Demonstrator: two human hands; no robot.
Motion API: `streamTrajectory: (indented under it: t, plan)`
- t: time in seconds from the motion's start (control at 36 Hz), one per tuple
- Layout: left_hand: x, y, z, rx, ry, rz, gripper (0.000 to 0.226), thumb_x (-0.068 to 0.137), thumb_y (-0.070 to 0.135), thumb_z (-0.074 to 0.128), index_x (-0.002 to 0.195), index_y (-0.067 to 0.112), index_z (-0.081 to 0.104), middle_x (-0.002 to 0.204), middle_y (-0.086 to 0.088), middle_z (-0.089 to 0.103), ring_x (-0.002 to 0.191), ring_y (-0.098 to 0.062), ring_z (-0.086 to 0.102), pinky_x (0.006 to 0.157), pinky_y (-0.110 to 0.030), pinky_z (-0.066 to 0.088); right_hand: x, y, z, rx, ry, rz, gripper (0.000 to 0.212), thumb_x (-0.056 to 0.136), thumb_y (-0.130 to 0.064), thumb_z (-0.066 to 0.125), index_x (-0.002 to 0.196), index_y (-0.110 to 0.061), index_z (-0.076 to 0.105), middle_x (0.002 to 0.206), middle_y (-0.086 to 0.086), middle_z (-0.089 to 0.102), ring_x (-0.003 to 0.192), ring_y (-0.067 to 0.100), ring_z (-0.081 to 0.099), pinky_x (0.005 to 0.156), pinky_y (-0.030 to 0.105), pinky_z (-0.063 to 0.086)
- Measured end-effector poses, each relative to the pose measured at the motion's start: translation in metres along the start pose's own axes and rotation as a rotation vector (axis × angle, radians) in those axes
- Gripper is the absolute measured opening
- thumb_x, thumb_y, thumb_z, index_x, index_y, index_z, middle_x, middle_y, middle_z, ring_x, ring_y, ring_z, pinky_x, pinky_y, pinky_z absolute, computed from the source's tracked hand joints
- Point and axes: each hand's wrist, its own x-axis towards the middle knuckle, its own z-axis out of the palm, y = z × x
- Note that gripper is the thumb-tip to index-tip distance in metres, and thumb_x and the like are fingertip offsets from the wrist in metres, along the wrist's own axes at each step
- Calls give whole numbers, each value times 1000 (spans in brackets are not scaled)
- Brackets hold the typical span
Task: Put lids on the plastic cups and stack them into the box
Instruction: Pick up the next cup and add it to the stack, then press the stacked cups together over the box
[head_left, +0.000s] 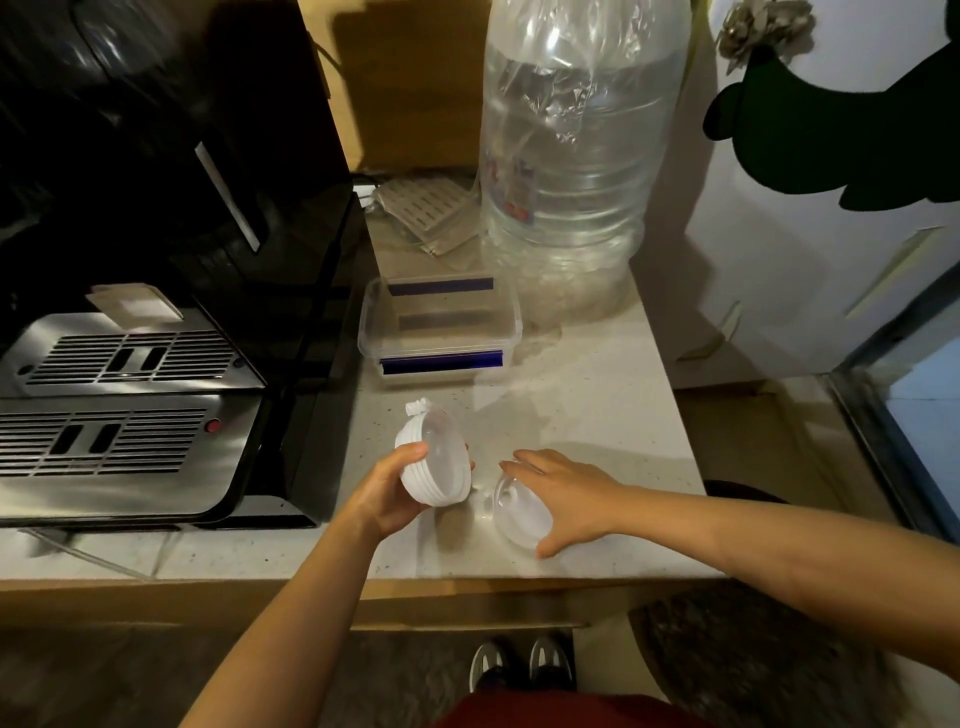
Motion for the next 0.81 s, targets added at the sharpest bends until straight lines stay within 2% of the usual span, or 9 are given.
streamTrajectory:
  t: [0.11,0.31,0.39,0.47,0.56,0.64,0.72,0.75,0.81]
  plan:
    - [1,0,-1,5,-1,-3,95,29,47,87,111,16,49,95,-10,59,85,-21,63,69,-32,56,-2,-2,-2,8,9,8,101,71,-39,75,148,-23,12,157,0,13,141,23,20,105,37,40]
    - [2,8,6,-24,23,40,98,25,46,88,110,18,48,96,-10,55,87,-22,58,65,-30,57,-8,0,-24,91,94,36,102,72,-41,73,148,-24,9,158,-1,8,143,21,17,105,35,37]
    - [5,13,9,-71,38,64,95,24,45,87,108,20,50,97,-9,57,89,-22,60,70,-32,57,-11,-1,-43,175,173,46,98,68,-42,75,145,-24,18,152,-1,20,136,21,29,102,35,41]
    - [8,19,14,-100,29,92,91,23,44,88,105,19,54,89,-7,67,81,-20,67,70,-33,56,-17,-7,-62,360,261,48,88,65,-36,80,138,-28,31,142,-4,33,125,17,41,99,37,46]
    - [10,25,22,-103,47,109,93,19,44,88,102,19,54,88,-8,63,75,-19,66,63,-32,57,-23,-14,-78,516,323,7,82,69,-26,80,137,-25,35,136,-6,36,123,11,37,97,23,36]
    - [11,34,34,-67,0,147,90,21,48,86,100,17,57,88,-7,65,77,-19,63,60,-29,56,-22,-19,-88,599,356,-12,82,72,-20,79,140,-19,34,142,-1,35,132,13,32,96,15,26]
    - [11,44,44,-21,-88,209,82,33,51,83,102,16,58,86,0,73,80,-15,67,65,-26,56,-15,-27,-94,699,371,-1,87,69,-21,81,141,-17,33,142,1,37,132,17,36,106,25,32]
    - [11,47,48,-19,-116,222,79,37,50,83,104,16,59,88,0,73,82,-14,67,68,-27,56,-13,-30,-96,739,367,-3,85,69,-21,81,140,-17,34,138,0,40,128,17,41,106,30,37]
    - [11,52,54,-11,-169,251,71,46,48,80,106,15,61,92,-2,72,86,-15,67,71,-28,56,-11,-35,-101,790,363,-26,80,71,-21,80,138,-19,36,124,-6,44,115,13,46,98,30,43]
